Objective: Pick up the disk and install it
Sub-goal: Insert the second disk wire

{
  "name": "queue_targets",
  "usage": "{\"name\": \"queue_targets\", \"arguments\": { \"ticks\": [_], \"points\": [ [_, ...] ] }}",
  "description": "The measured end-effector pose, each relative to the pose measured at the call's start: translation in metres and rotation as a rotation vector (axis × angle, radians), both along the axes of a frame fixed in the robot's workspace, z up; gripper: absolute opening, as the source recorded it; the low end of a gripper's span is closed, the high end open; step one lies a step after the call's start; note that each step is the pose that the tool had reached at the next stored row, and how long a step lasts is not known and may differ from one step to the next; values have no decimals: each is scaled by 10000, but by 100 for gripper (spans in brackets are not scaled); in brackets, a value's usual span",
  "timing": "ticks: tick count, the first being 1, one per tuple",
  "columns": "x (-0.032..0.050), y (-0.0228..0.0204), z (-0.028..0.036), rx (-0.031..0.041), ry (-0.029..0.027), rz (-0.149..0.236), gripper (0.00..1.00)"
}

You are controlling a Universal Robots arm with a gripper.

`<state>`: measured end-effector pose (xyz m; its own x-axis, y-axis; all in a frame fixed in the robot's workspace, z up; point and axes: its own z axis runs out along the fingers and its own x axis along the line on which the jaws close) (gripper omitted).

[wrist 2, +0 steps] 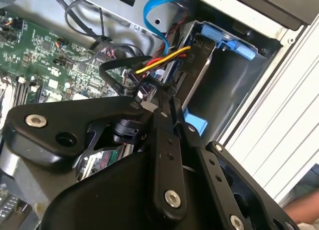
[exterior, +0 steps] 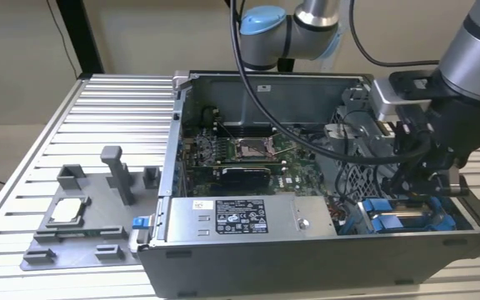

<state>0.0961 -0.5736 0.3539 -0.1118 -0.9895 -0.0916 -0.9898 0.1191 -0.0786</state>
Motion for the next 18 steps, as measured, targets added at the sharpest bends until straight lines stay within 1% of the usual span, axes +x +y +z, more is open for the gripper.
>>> {"name": "queue_targets", "arguments": {
  "ticks": [1, 2, 3, 12, 18],
  "points": [
    [14, -5, 0, 0, 64, 0, 0],
    [27, -9, 0, 0, 108, 0, 0],
    [36, -12, -1, 0, 131, 0, 0],
    [64, -24, -20, -2, 135, 0, 0],
    [77, -45, -41, 0, 135, 0, 0]
  ]
}}
